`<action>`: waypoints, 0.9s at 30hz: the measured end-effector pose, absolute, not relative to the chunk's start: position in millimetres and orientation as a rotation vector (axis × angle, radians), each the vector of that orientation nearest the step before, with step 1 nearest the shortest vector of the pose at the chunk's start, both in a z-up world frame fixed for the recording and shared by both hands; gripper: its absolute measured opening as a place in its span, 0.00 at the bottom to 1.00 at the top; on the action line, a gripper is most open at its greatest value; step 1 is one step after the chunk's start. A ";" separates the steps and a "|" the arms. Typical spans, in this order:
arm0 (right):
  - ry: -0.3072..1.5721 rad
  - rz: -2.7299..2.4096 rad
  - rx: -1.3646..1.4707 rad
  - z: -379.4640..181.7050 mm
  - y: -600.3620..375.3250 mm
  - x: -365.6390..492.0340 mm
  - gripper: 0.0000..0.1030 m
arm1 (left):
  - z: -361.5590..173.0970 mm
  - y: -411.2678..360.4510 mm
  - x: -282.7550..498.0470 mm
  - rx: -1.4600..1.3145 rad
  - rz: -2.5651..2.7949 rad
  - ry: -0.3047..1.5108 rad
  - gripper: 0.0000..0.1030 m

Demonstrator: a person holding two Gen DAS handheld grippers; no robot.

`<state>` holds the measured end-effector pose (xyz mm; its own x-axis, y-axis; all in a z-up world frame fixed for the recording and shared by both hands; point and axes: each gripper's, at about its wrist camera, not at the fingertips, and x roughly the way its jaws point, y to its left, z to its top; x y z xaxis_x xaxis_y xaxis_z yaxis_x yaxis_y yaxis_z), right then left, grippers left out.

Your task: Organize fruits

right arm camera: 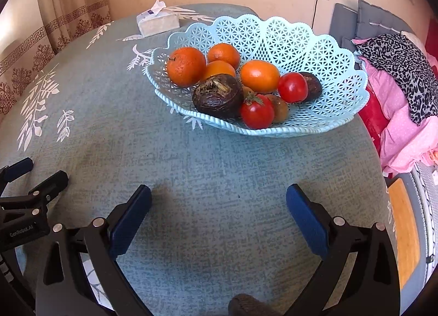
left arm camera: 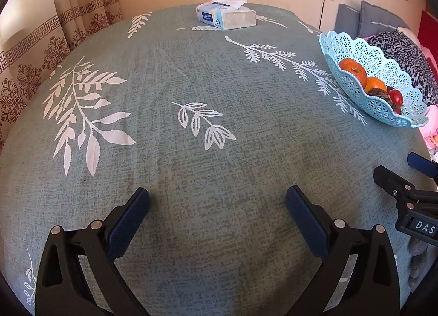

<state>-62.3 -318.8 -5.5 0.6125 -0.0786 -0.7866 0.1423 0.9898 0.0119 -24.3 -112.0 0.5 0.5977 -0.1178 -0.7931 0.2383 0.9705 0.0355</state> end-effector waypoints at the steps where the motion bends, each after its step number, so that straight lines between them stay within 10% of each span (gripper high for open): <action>1: 0.904 -0.129 0.074 -5.6 -318.6 -61.9 0.97 | 0.4 -112.0 -24.4 0.144 -0.207 0.908 0.95; 27: 0.906 -0.135 0.060 -6.5 -317.2 -61.2 0.97 | 0.1 -112.3 -24.8 0.143 -0.206 0.906 0.95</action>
<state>-61.2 -317.2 -6.5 0.6093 -0.0910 -0.7877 0.1419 0.9899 -0.0045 -24.8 -112.3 0.1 0.5992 -0.1168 -0.7920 0.2370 0.9708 0.0361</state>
